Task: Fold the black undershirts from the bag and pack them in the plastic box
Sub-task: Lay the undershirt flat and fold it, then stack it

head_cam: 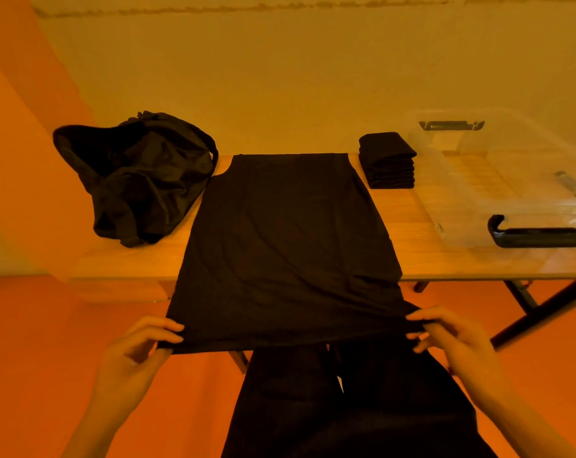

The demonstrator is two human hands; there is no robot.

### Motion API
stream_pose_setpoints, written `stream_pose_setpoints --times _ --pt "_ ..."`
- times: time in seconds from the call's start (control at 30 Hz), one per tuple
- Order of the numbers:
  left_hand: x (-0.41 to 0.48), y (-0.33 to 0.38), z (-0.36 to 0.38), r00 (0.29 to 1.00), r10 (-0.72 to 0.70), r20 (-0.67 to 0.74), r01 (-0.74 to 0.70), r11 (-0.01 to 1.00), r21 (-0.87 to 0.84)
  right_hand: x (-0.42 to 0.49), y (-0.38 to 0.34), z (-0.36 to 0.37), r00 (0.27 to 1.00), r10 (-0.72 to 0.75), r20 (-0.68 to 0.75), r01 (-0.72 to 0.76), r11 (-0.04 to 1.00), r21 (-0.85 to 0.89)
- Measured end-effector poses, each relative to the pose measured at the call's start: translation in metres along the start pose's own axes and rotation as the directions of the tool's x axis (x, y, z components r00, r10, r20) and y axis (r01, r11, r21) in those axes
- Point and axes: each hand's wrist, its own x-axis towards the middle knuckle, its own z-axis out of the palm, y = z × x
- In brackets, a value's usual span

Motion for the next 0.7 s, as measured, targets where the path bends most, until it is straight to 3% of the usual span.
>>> stream_pose_setpoints --times 0.07,0.13,0.2,0.27,0.37,0.5,0.63,0.7 --pt "-0.004 0.006 -0.002 0.999 -0.048 -0.002 0.047 0.996 -0.08 -0.004 -0.005 0.0 0.999 0.013 -0.031 -0.013 1.0 0.026" --pt "-0.008 0.014 0.002 0.985 -0.146 -0.089 0.136 0.984 -0.112 -0.01 -0.006 0.001 0.997 0.02 -0.071 -0.016 0.999 0.048" --pt "-0.012 0.017 0.012 0.934 -0.281 -0.221 0.264 0.959 -0.104 -0.013 -0.004 0.004 0.991 0.08 -0.105 -0.07 0.993 0.094" --pt "-0.015 0.021 0.025 0.877 -0.401 -0.264 0.366 0.915 -0.173 -0.018 -0.001 0.008 0.986 0.13 -0.103 -0.117 0.986 0.118" --pt "-0.015 0.017 0.029 0.822 -0.538 -0.187 0.492 0.836 -0.243 -0.021 0.003 0.01 0.959 0.267 -0.1 -0.243 0.948 0.204" --pt "-0.011 0.004 0.013 0.706 -0.707 0.05 0.688 0.666 -0.288 -0.017 -0.004 0.0 0.859 0.507 0.064 -0.51 0.843 0.167" --pt "-0.005 0.005 0.002 0.739 -0.672 0.053 0.606 0.628 -0.487 -0.015 -0.012 -0.002 0.883 0.468 -0.026 -0.426 0.825 0.372" --pt "-0.003 0.007 0.006 0.741 -0.669 0.062 0.614 0.637 -0.466 -0.013 -0.012 0.002 0.859 0.512 0.009 -0.473 0.786 0.397"
